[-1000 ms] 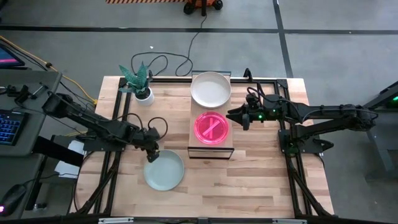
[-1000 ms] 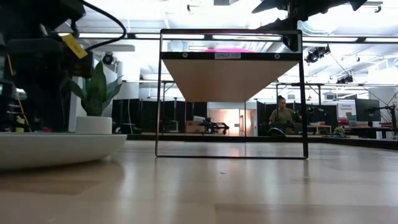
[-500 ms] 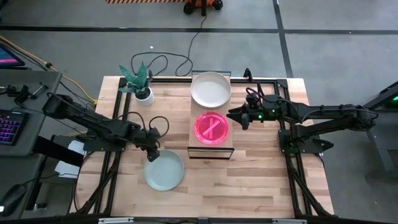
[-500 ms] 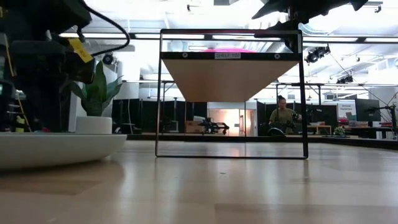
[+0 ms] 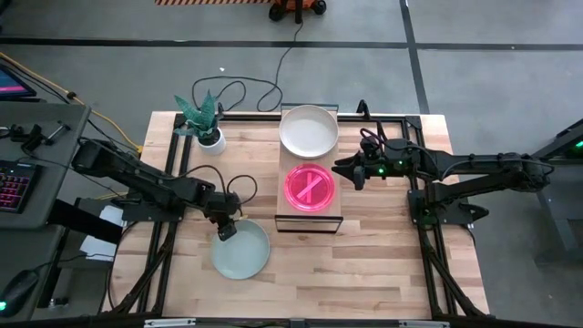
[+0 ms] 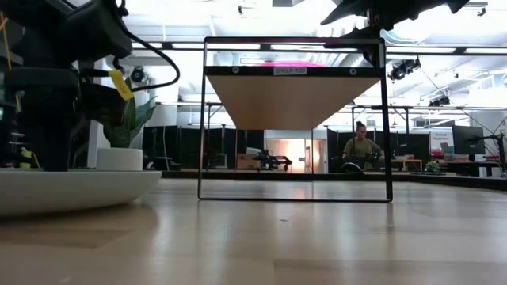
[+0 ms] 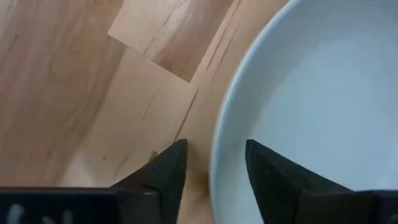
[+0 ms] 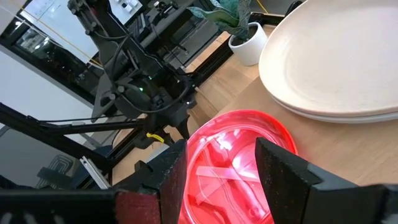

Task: Place and stack plates onto a shelf
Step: Stack the white plate on top of the off white plate on the shelf

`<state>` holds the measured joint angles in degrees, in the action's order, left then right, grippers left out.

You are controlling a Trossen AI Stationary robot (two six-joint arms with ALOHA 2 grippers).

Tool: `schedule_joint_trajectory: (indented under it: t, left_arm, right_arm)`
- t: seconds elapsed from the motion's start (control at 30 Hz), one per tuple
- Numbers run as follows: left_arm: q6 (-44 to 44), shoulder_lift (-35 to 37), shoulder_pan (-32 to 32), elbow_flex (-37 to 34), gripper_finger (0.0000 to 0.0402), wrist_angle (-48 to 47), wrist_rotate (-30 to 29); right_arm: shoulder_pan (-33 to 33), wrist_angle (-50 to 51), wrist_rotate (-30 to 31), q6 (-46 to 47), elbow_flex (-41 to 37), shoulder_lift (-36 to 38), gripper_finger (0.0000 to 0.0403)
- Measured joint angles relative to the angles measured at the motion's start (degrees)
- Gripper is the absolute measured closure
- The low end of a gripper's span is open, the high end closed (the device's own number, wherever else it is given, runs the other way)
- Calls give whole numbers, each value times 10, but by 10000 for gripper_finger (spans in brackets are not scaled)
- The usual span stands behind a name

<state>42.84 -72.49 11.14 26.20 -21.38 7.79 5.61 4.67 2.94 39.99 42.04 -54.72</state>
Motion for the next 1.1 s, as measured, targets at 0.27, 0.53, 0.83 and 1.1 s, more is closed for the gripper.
schedule_joint_trajectory:
  t: [0.27, 0.53, 0.83, 1.1]
  left_arm:
    - [1, 8, -5, -1, 383, 6, 22]
    - [22, 102, -39, -1, 396, -26, 82]
    - [78, 258, -94, 92, 398, -166, 136]
    - [25, 237, -193, 251, 400, -136, 77]
  right_arm:
    - [0, 0, 0, 0, 0, 0, 232]
    - [0, 5, 0, 0, 0, 0, 232]
    - [0, 7, 2, 0, 0, 0, 232]
    - [0, 7, 3, 8, 0, 0, 232]
